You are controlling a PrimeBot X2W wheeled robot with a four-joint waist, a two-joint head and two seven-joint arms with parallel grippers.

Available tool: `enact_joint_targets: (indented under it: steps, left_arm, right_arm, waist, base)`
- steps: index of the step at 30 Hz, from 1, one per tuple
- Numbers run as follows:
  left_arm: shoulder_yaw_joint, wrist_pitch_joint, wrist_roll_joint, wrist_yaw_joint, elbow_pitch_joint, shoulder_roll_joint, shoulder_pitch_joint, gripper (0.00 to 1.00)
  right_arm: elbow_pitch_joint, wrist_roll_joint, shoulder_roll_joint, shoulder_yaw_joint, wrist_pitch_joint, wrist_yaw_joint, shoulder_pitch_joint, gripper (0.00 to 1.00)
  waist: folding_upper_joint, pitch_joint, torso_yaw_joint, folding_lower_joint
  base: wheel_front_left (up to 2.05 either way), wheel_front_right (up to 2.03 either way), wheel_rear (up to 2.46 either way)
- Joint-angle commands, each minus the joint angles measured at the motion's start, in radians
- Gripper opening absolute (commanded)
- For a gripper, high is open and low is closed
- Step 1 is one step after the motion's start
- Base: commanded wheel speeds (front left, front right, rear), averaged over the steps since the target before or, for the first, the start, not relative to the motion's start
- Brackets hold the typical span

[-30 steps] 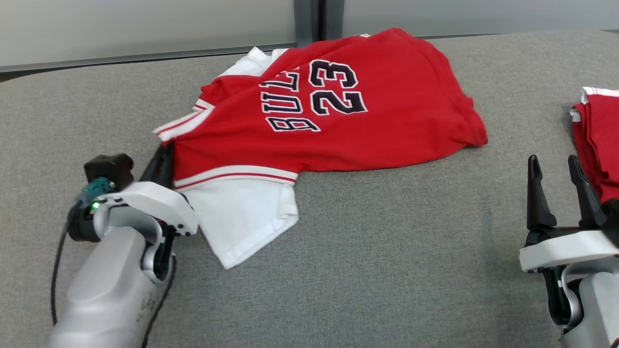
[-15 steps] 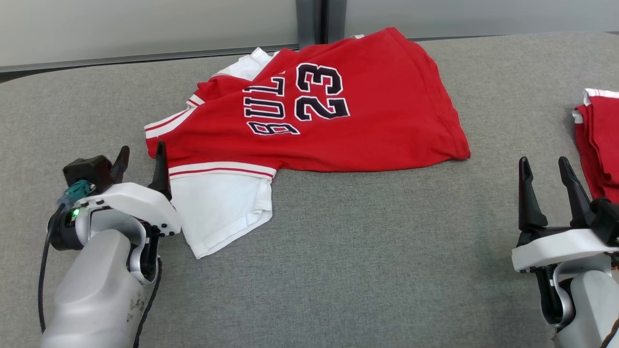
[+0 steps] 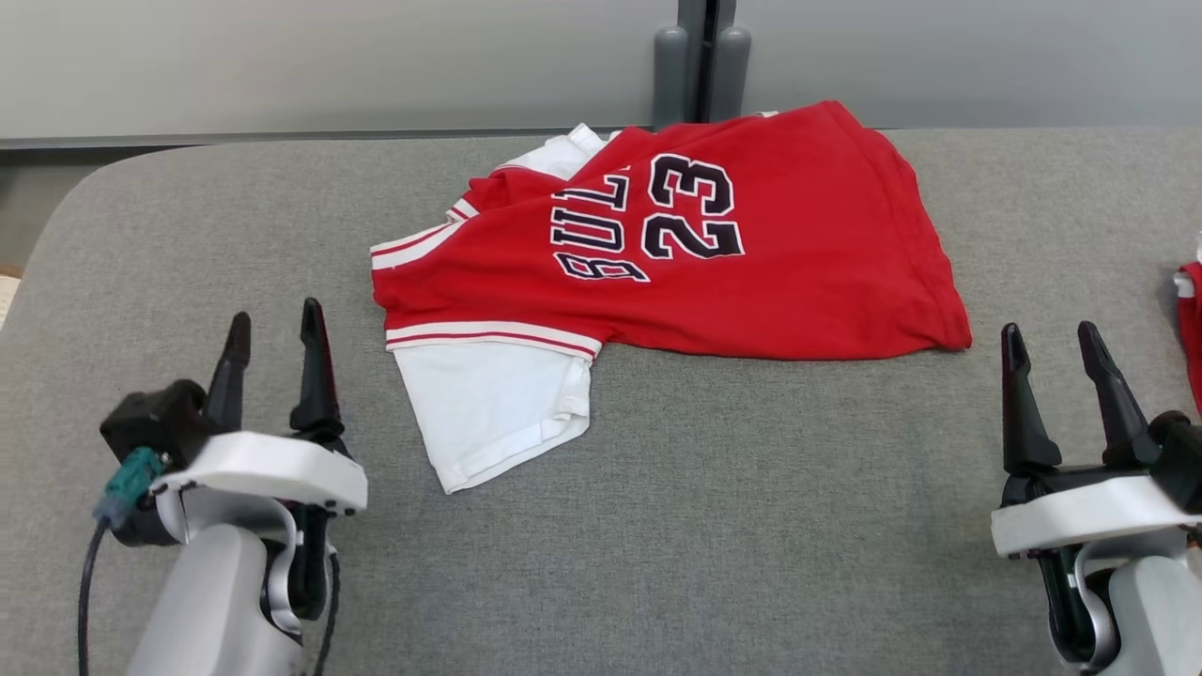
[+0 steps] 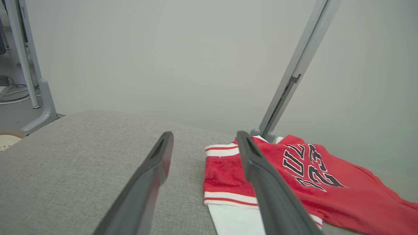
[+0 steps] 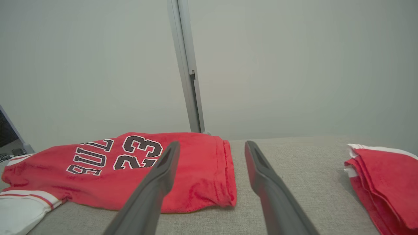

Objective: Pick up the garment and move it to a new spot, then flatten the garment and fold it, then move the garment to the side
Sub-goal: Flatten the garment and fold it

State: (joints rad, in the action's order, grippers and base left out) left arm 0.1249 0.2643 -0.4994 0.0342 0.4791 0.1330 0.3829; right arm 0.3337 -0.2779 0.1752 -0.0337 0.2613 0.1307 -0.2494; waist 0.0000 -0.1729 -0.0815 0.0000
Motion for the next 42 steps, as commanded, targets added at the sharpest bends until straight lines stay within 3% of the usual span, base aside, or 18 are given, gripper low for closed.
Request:
enact_joint_targets:
  steps: [1, 6, 12, 19, 35, 36, 37, 38, 42]
  left_arm:
    - [-0.013, 0.000, 0.014, -0.009, -0.023, -0.008, -0.023, 1.00]
    - [-0.040, -0.001, 0.094, -0.022, -0.137, -0.066, -0.147, 1.00]
    - [0.010, -0.001, 0.097, -0.027, -0.108, -0.080, -0.184, 1.00]
    - [0.100, -0.006, 0.068, -0.002, 0.067, -0.080, -0.124, 1.00]
    - [0.182, -0.092, -0.006, -0.052, 0.357, -0.082, -0.006, 1.00]
    - [0.190, -0.096, -0.010, -0.067, 0.366, -0.084, -0.003, 0.31]
    - [0.190, -0.096, -0.010, -0.067, 0.366, -0.084, -0.003, 0.31]
    - [0.194, -0.094, -0.022, -0.078, 0.369, -0.085, -0.002, 0.00]
    - [0.193, -0.063, -0.046, -0.093, 0.367, -0.083, 0.012, 0.00]
  right_arm:
    - [-0.009, 0.009, 0.007, -0.001, 0.005, 0.000, 0.022, 1.00]
    - [-0.024, 0.021, 0.001, -0.015, 0.005, 0.000, 0.054, 1.00]
    - [-0.014, 0.029, 0.000, -0.019, 0.005, 0.000, 0.042, 1.00]
    - [-0.004, 0.032, -0.001, -0.032, 0.005, 0.000, 0.027, 1.00]
    - [-0.001, 0.037, -0.011, -0.025, 0.005, 0.000, 0.014, 1.00]
    - [-0.002, 0.037, -0.010, -0.024, 0.005, 0.000, 0.014, 1.00]
    - [-0.002, 0.037, -0.010, -0.024, 0.005, 0.000, 0.014, 1.00]
    - [-0.002, 0.037, -0.010, -0.023, 0.005, 0.000, 0.014, 1.00]
    - [0.006, 0.038, -0.006, -0.015, 0.005, 0.000, 0.013, 1.00]
  waist:
    - [0.0000, 0.011, -0.013, 0.0000]
    - [0.0000, 0.021, -0.024, 0.0000]
    - [0.0000, 0.021, -0.025, 0.0000]
    - [0.0000, 0.007, 0.001, 0.0000]
    - [0.0000, -0.023, 0.059, 0.0000]
    - [0.0000, -0.024, 0.059, 0.0000]
    - [0.0000, -0.024, 0.059, 0.0000]
    - [0.0000, -0.024, 0.059, 0.0000]
    - [0.0000, -0.022, 0.051, 0.0000]
  base:
    - [0.00, 0.00, 0.00]
    - [0.00, 0.00, 0.00]
    - [0.00, 0.00, 0.00]
    - [0.00, 0.00, 0.00]
    - [0.00, 0.00, 0.00]
    - [0.00, 0.00, 0.00]
    - [0.00, 0.00, 0.00]
    - [0.00, 0.00, 0.00]
    - [0.00, 0.00, 0.00]
